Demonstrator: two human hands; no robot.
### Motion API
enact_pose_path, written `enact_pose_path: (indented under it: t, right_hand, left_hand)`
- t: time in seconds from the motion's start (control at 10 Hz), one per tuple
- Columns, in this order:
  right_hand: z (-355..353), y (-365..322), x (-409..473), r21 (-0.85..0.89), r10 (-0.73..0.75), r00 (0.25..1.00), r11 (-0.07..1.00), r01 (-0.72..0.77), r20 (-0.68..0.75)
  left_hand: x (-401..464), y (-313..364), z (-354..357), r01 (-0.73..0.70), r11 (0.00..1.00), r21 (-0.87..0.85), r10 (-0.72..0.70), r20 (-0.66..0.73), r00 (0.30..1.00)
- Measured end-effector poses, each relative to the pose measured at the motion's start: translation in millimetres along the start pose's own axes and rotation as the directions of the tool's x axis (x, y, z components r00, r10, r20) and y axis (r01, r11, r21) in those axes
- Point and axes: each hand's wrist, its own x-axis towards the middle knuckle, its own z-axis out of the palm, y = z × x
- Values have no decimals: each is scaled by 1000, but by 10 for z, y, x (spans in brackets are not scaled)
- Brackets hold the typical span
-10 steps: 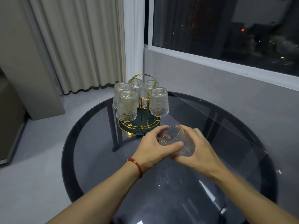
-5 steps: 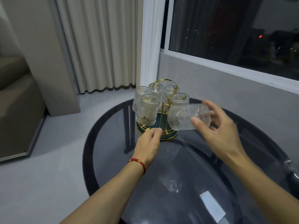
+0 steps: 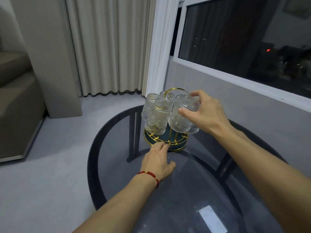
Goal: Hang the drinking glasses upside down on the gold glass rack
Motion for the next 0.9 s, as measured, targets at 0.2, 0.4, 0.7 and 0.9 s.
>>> enact_pose_path:
  t: [0.2,0.4,0.7,0.9]
  right_hand:
    - [252,-9,37,-114,-9,995,993,20,96]
    - [419,24,-36,-166,24,993,986,-4,119]
    - [342,68,-121,-290,-7,988,956,52,154]
    - [-31,185,-663,-73,1,995,997,6,101]
  left_hand:
    - [13,-17,24,-10,1000,5,11,-22,1000]
    - [6,-7,23,-5,1000,10,6,-29,1000]
    - [-101,11,-119,-18,999,-42,16,-63,998]
    - [-229,45,-362,-18,987,-159,-11,-179,984]
